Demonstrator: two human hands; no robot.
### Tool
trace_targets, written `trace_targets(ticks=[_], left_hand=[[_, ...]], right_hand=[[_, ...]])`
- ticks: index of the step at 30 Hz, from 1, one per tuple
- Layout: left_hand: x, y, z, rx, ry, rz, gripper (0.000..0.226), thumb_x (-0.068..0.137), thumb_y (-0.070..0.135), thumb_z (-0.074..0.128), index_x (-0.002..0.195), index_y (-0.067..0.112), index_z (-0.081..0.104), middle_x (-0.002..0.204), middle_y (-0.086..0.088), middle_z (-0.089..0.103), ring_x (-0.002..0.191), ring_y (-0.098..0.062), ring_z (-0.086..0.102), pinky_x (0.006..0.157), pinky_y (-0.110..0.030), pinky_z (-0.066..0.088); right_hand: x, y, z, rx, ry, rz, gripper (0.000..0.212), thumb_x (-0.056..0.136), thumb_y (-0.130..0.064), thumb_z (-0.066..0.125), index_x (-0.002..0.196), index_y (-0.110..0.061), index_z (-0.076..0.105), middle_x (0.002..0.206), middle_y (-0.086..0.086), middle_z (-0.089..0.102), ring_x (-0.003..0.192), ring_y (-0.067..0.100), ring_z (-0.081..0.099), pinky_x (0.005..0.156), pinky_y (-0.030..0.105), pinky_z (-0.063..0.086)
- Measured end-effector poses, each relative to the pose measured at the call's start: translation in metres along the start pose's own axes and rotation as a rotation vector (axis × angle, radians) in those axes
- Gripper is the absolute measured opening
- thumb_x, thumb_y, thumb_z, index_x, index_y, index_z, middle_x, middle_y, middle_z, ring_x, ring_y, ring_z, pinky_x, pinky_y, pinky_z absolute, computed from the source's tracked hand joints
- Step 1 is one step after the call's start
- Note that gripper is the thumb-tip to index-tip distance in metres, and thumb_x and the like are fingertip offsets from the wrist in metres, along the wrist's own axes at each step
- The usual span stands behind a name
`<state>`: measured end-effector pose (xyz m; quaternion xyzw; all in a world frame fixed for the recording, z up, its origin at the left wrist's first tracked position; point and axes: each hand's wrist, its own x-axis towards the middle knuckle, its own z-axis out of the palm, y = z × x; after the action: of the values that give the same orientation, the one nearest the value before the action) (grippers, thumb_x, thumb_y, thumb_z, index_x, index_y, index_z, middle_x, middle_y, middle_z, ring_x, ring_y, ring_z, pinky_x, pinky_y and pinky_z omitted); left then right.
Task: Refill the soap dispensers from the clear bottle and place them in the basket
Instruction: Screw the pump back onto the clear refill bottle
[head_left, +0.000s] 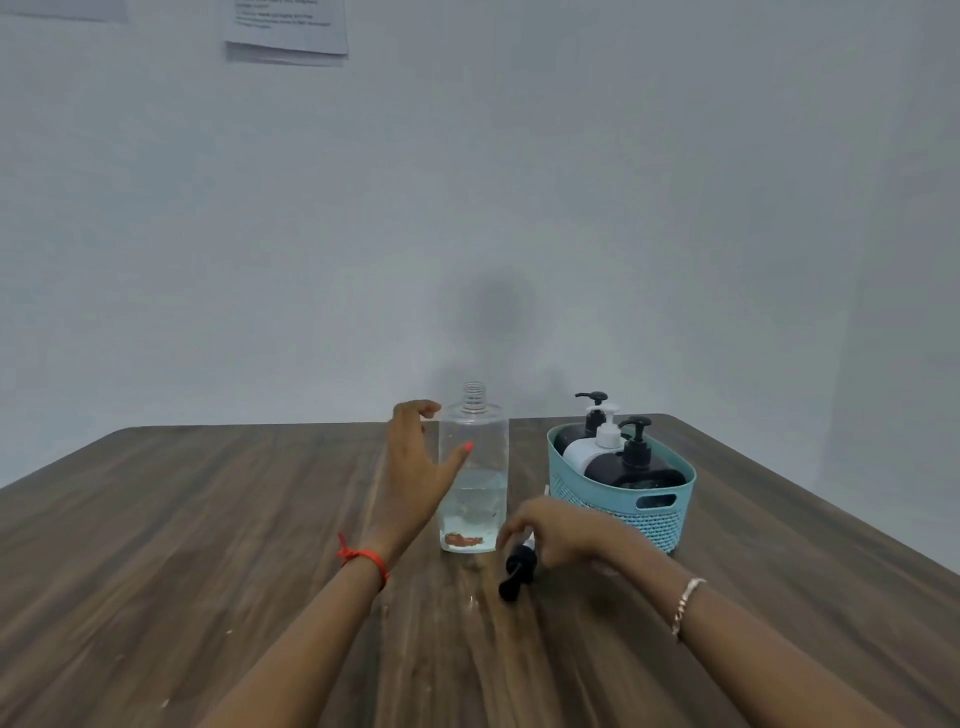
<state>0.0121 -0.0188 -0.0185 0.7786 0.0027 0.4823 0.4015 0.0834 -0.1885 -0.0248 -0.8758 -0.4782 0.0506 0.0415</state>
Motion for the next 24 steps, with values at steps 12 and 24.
trace_targets(ticks=[12, 24], left_hand=[[0.008, -0.033, 0.01, -0.148, -0.318, -0.404, 0.101, 0.062, 0.038, 0.083, 0.141, 0.017, 0.025, 0.149, -0.003, 0.034, 0.132, -0.02, 0.038, 0.109, -0.039, 0.035], [0.009, -0.025, 0.023, -0.175, -0.376, -0.351, 0.082, 0.068, 0.04, 0.077, 0.135, 0.025, 0.033, 0.134, 0.002, 0.051, 0.117, -0.018, 0.054, 0.099, -0.043, 0.047]], right_hand=[[-0.006, 0.0, -0.076, 0.508, 0.679, 0.012, 0.031, 0.075, 0.0, 0.067, 0.105, -0.01, 0.068, 0.08, -0.01, 0.064, 0.056, -0.015, 0.055, 0.058, 0.004, 0.044], [0.001, -0.021, -0.194, 1.077, 1.353, -0.242, 0.009, 0.084, -0.01, 0.064, 0.075, -0.009, 0.062, 0.06, 0.006, 0.06, 0.051, 0.023, 0.05, 0.042, 0.025, 0.04]])
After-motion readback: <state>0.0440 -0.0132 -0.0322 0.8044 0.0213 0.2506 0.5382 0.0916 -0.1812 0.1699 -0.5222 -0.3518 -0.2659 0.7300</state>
